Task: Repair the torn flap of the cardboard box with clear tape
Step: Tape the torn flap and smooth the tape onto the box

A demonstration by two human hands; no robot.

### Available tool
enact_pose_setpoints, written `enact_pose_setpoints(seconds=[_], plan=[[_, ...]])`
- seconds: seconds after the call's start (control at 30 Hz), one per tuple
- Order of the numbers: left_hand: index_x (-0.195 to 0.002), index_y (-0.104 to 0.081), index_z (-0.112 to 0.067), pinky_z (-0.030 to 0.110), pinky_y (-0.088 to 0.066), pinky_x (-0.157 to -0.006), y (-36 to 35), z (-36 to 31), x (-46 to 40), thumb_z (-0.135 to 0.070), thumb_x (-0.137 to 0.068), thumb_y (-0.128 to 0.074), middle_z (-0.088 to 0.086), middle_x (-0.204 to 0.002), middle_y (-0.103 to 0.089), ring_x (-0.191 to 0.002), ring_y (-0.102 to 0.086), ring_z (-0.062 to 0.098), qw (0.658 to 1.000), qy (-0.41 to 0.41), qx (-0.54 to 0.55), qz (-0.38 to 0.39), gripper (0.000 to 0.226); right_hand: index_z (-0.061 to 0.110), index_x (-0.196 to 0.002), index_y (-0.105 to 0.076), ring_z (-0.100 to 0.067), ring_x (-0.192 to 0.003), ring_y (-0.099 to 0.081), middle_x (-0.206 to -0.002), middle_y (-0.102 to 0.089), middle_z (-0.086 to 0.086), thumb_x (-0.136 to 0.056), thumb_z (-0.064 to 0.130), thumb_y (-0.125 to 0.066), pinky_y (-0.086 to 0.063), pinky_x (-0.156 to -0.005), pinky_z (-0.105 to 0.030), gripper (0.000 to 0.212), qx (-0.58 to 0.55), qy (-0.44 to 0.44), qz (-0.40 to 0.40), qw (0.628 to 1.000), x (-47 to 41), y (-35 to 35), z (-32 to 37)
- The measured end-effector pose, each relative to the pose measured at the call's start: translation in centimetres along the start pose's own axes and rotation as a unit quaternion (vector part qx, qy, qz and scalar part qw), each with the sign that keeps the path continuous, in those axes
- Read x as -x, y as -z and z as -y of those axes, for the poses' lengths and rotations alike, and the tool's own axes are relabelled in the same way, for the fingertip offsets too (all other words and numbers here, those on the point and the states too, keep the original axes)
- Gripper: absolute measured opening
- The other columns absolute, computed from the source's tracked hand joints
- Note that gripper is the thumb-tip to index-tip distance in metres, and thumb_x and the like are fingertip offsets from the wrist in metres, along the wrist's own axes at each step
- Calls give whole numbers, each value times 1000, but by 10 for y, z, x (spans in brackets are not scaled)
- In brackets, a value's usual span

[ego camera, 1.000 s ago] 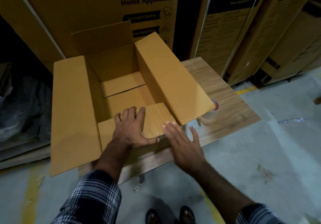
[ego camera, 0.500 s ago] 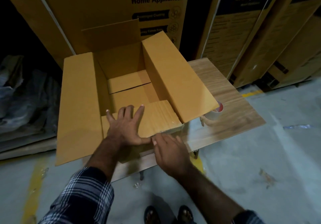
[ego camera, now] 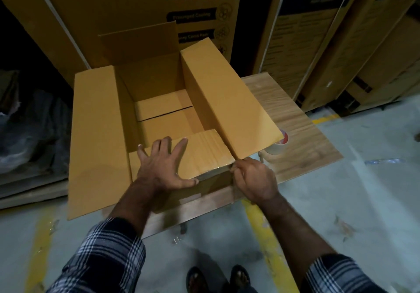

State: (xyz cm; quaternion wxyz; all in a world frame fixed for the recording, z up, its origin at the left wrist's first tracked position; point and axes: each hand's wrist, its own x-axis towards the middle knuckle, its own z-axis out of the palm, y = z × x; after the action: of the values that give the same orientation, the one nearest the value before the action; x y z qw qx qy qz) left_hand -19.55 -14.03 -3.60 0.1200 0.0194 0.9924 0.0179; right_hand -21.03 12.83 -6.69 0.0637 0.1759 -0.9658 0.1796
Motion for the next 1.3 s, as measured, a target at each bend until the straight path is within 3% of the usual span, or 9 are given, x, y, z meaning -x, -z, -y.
enact_pose_setpoints(seconds=[0.13, 0.3, 0.5, 0.67, 0.8, 0.87, 0.97, 1.07, 1.3], plan=[[-156, 4, -39, 78, -14, -109, -1, -1, 1, -101, -50, -39, 11, -161, -15, -146, -20, 33, 1000, 6, 3, 5, 131, 18, -86, -68, -22, -65, -64, -78, -68, -1, -96, 39, -36, -54, -60, -34, 39, -10, -37, -16, 999, 16, 1, 24], [-158, 1, -36, 77, -16, -109, 0, -3, 2, -103, -46, -29, 13, -159, -18, -143, -23, 33, 1000, 1, -4, 2, 134, 22, -89, -66, -18, -69, -60, -81, -67, 1, -96, 37, -39, -53, -64, -37, 31, -67, 76, 50, 994, 22, -16, 83], [-157, 1, -33, 75, -16, -110, 1, 0, 1, -100, -48, -37, 17, -159, -18, -143, -23, 36, 1000, -5, -5, -5, 134, 22, -89, -71, -20, -67, -61, -75, -71, 0, -93, 45, -34, -36, -61, -28, 43, -27, 55, 47, 997, -1, -15, 47], [-157, 3, -35, 77, -13, -111, 4, 1, 3, -97, -54, -45, 16, -161, -16, -146, -20, 35, 1000, -17, -5, 10, 130, 24, -93, -72, -23, -83, -66, -89, -73, 0, -90, 47, -29, -52, -68, -33, 49, 32, -33, 36, 998, -5, 5, -6], [-159, 2, -31, 73, 5, -115, 11, -6, 19, -99, -57, -39, 13, -168, 0, -154, -5, 32, 999, -22, 2, -39, 129, 26, -98, -65, -20, -74, -66, -85, -71, 3, -95, 46, -32, -56, -65, -35, 38, 57, -38, -3, 998, 16, 18, 5], [-161, -6, -22, 66, 6, -119, 3, -21, 40, -93, -68, -39, 13, -169, 4, -156, 1, 29, 989, -50, 35, -135, 121, 22, -106, -66, -20, -83, -66, -93, -71, 1, -94, 37, -45, -54, -70, -36, 29, 37, 10, -56, 998, 40, 15, 19], [-159, -18, -14, 56, -9, -124, -31, -64, 82, -60, -87, -51, 9, -169, -10, -156, -6, 24, 958, -94, 126, -238, 92, 12, -139, -54, -21, -131, -54, -139, -61, -6, -92, 29, -55, -47, -102, -44, 50, 3, 82, -62, 995, 67, -1, 43], [-158, -18, -7, 54, -20, -123, -60, -98, 100, -31, -89, -43, 13, -167, -18, -155, -13, 27, 951, -77, 174, -244, 77, 9, -151, -41, -21, -150, -31, -159, -40, -9, -94, 33, -59, -36, -116, -49, 64, 21, 143, -39, 989, 71, -19, 56], [-158, -19, -4, 50, -15, -124, -68, -98, 82, -20, -88, -52, 16, -167, -14, -155, -11, 30, 972, -15, 128, -196, 79, 10, -157, -26, -22, -155, -17, -166, -22, -10, -98, 39, -47, -26, -119, -57, 69, 91, 167, 29, 981, 43, -23, 53]])
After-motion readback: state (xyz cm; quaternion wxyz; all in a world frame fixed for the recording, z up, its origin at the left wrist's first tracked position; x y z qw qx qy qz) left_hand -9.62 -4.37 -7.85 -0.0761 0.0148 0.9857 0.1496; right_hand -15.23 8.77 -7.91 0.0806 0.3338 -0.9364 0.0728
